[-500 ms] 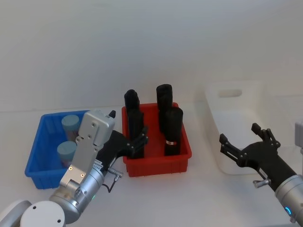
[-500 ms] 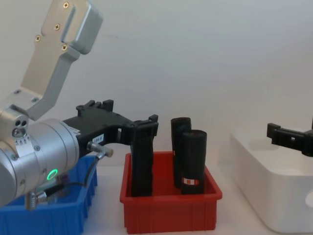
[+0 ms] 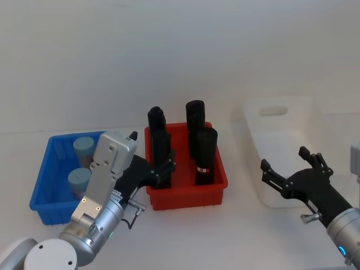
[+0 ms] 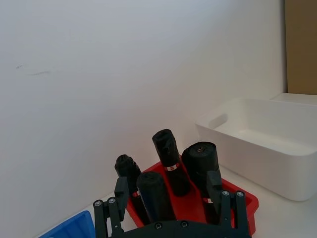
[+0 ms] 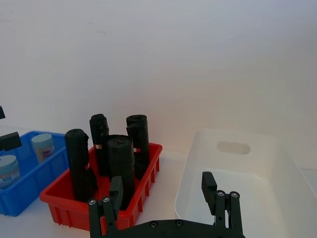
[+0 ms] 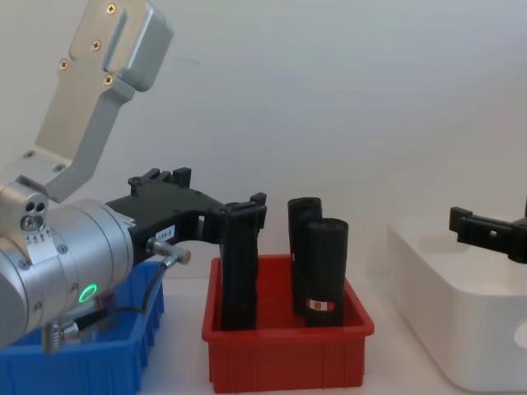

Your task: Pick the cotton swabs from the blue box and place them into the white box.

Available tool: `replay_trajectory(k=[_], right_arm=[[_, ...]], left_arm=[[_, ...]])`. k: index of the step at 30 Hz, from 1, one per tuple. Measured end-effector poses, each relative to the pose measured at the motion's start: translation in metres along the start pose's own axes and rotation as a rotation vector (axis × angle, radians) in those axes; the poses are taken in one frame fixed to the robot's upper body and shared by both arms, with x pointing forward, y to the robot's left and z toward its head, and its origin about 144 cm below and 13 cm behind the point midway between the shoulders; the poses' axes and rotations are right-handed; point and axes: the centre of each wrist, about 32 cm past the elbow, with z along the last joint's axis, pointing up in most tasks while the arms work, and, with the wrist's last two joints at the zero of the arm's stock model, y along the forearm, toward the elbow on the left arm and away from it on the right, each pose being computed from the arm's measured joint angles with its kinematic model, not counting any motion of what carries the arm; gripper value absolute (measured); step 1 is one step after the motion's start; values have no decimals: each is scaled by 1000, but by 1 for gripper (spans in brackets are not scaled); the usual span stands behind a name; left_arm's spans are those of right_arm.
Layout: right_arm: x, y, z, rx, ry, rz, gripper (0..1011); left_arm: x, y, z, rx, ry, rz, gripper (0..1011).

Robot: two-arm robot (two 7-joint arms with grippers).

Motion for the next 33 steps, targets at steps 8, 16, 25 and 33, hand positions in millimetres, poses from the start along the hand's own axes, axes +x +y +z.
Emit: replay_trajectory(k=[8, 16, 25, 33], right_arm=[[0, 0, 0, 0, 0, 0, 1001], [0, 0, 0, 0, 0, 0, 1001], [0, 0, 0, 0, 0, 0, 1001], [0, 0, 0, 0, 0, 0, 1001]], left_arm=[[0, 0, 0, 0, 0, 0, 1003], [0, 0, 0, 0, 0, 0, 1003], [0, 0, 0, 0, 0, 0, 1003], [0, 0, 0, 0, 0, 0, 1003]])
